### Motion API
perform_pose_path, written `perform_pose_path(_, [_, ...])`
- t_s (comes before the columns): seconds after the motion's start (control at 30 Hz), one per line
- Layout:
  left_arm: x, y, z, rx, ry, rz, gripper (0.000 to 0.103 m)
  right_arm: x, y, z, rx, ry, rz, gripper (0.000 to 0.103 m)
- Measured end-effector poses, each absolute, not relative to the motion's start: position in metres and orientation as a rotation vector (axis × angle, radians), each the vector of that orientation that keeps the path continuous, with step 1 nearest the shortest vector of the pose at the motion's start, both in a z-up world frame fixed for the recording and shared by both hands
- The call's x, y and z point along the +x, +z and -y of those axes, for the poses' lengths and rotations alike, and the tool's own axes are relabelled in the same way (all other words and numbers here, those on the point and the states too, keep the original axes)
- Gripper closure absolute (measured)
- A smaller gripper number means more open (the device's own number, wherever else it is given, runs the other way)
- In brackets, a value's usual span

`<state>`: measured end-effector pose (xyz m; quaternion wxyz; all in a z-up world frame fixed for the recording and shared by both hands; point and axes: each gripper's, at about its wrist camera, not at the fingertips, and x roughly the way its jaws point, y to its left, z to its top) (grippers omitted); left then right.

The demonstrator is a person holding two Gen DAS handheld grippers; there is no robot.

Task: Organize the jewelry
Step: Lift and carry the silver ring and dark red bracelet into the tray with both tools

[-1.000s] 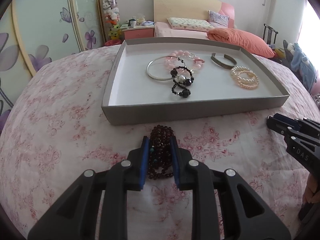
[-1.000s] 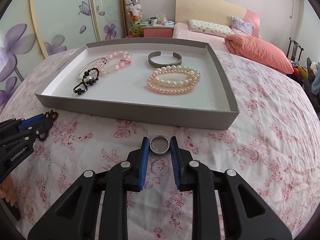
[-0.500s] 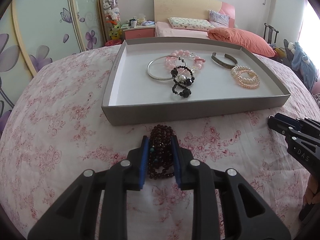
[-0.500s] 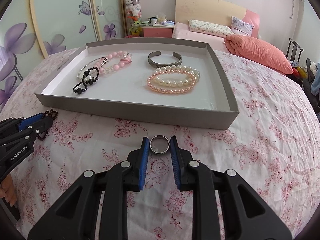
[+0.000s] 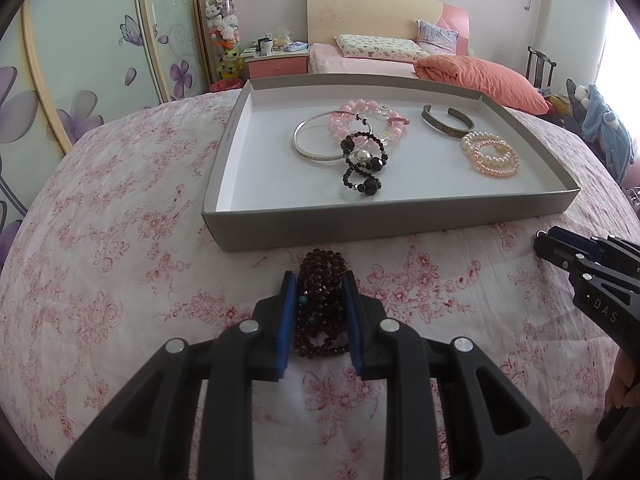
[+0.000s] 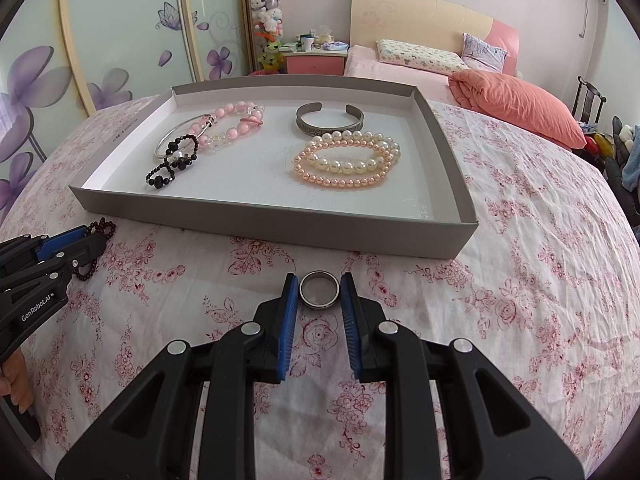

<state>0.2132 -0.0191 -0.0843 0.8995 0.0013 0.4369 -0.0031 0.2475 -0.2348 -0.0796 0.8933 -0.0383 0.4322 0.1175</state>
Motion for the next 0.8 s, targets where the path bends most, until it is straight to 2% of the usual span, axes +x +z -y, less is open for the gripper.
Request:
perform_pose_path(0.17, [0.211, -0.084, 0.015, -0.015, -0.021, -0.896, 0.082, 0.247, -0.078, 0.236, -0.07, 0.244, -0.889, 0.08])
perform_pose_path(0.4, [0.198, -0.072, 0.014, -0.026, -0.055, -0.845, 0.089, 0.231, -0.058, 0.243, -0.023, 0.258, -0.77, 0.08])
perform_pose_path(0.43, [0.196, -0.068, 0.015, -0.023, -0.062, -0.83, 0.094, 0.23, -0.056, 0.243, -0.02, 0.26, -0.761, 0.08])
perform_pose_path(0.8, [0.181, -0.027, 0.017, -0.039, -0.104, -0.704, 0.095, 0.215, -0.019, 0.242, 0.0, 0.293, -0.618, 0.08])
